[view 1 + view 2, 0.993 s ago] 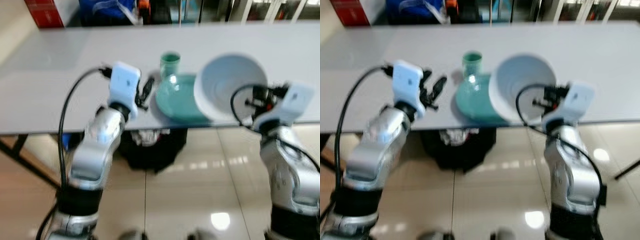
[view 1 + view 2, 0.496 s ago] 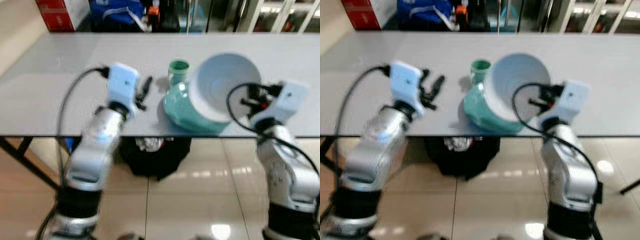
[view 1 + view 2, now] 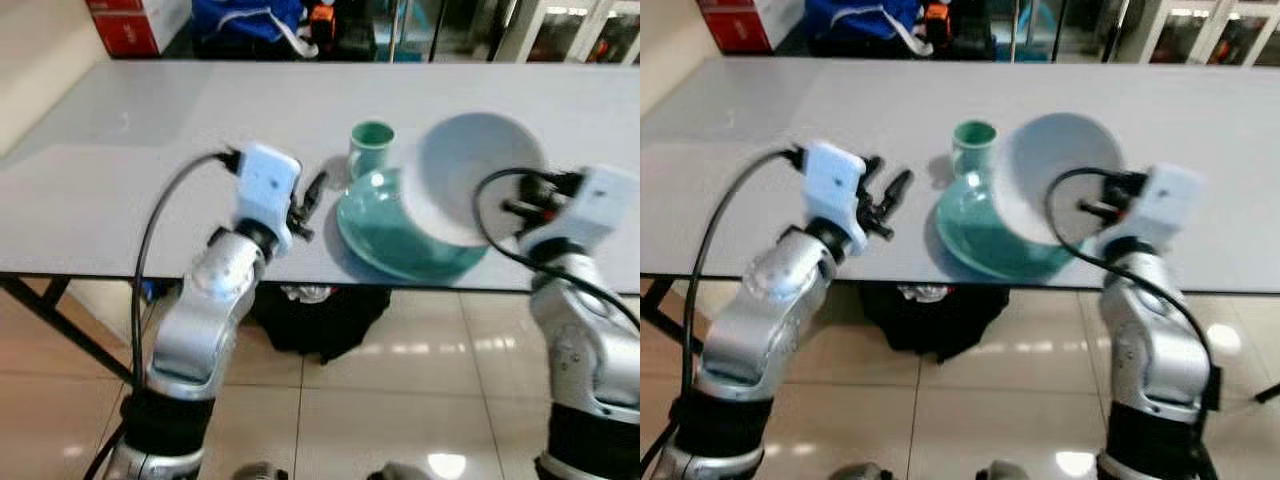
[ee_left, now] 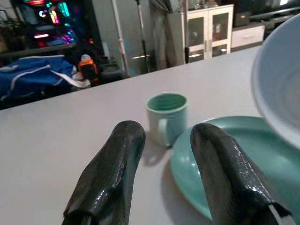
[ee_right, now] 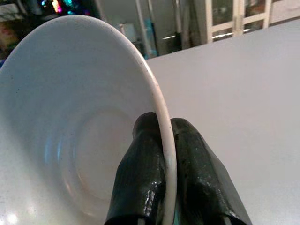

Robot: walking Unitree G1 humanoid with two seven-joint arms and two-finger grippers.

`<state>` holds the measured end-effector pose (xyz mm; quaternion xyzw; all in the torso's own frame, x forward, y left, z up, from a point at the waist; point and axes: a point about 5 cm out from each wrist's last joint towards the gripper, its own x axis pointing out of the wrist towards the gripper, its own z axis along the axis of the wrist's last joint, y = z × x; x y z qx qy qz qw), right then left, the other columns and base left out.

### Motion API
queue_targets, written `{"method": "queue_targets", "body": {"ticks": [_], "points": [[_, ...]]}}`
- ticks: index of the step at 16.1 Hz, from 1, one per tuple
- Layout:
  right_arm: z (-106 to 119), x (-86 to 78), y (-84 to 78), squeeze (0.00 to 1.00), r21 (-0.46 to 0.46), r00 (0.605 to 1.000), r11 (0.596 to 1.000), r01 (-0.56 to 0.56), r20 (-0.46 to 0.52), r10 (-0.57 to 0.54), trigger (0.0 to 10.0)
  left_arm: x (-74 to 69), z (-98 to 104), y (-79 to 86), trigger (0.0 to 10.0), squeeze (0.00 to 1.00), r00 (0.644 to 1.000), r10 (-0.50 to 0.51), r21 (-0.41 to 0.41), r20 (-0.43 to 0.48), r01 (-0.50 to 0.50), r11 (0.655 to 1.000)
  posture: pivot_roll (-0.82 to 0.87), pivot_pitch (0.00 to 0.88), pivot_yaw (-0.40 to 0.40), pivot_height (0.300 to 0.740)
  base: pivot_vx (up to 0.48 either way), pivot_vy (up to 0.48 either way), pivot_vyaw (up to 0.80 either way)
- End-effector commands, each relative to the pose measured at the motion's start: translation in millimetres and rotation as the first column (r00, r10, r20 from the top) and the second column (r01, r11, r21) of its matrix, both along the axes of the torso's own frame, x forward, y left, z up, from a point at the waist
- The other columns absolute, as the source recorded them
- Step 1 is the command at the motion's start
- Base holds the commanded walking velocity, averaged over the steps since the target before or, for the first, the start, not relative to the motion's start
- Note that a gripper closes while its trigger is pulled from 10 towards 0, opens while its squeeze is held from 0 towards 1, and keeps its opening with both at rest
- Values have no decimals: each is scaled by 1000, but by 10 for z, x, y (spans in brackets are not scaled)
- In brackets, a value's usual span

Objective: Setting the table

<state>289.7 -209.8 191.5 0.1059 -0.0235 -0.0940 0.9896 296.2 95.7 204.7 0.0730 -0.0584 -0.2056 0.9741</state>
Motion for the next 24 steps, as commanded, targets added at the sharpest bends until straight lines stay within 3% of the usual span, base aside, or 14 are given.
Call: {"method": "queue_targets", "body": {"ticks": [1, 4, 6, 7, 8, 9, 11, 13, 17, 20, 21, 24], "points": [[62, 1, 72, 0, 13, 999, 999, -33, 34, 33, 10000, -36, -5, 92, 10000, 0, 1000, 27, 13, -3, -27, 1000, -21, 135, -7, 740, 315, 0, 0], [-4, -5, 52, 0, 103, 1000, 994, -30, 11, 29, 10000, -122, -52, 103, 10000, 0, 1000, 15, 14, -23, -14, 1000, -29, 101, -12, 740, 316, 0, 0], [29, 135, 5, 0, 154, 999, 988, -33, 0, 34, 10000, -69, -60, 71, 10000, 0, 999, -14, -9, -32, 13, 1000, -53, 98, -8, 740, 313, 0, 0], [-61, 185, 3, 0, 216, 996, 976, -39, -73, 56, 10000, -130, -161, 13, 10000, 0, 988, -120, -6, -94, 120, 993, -62, 80, -7, 740, 0, 0, 0], [-95, 196, 7, 0, 234, 993, 971, -46, -97, 70, 10000, -197, -190, -36, 10000, 0, 974, -203, 6, -104, 204, 979, -60, 76, -11, 740, 0, 0, 0], [-145, 209, 16, 0, 286, 986, 956, -64, -132, 105, 10000, -320, -227, -88, 10000, 0, 938, -328, 25, -112, 333, 943, -55, 73, -14, 740, 0, 0, 0], [-198, 181, 36, 0, 335, 974, 937, -95, -163, 157, 10000, -437, -301, -55, 10000, 0, 905, -398, 43, -153, 408, 912, -59, 55, -6, 740, 0, 0, 0], [-297, 169, -2, 0, 418, 961, 905, -80, -208, 181, 10000, -539, -393, -47, 10000, 0, 842, -495, 87, -215, 521, 849, -55, 39, 7, 740, 0, 0, 0], [-442, 153, -153, 0, 492, 947, 869, 50, -300, 115, 10000, -497, -363, -119, 10000, 0, 799, -559, 72, -221, 585, 808, -50, 22, 23, 740, 0, 0, 0], [-545, 140, -191, 0, 501, 923, 861, 92, -368, 116, 10000, -489, -351, -158, 10000, 0, 798, -563, 51, -214, 585, 810, -42, 19, 26, 740, 0, 0, 0], [-571, 140, -202, 1000, 503, 916, 857, 111, -387, 109, 10000, -481, -351, -161, 10000, 0, 799, -563, 45, -213, 583, 811, -41, 17, 28, 740, 0, 0, 0], [-595, 179, -234, 1000, 533, 909, 833, 148, -404, 98, 10000, -425, -349, -146, 10000, 0, 812, -543, 57, -214, 566, 823, -23, 14, 30, 740, 0, 0, 0]]}}
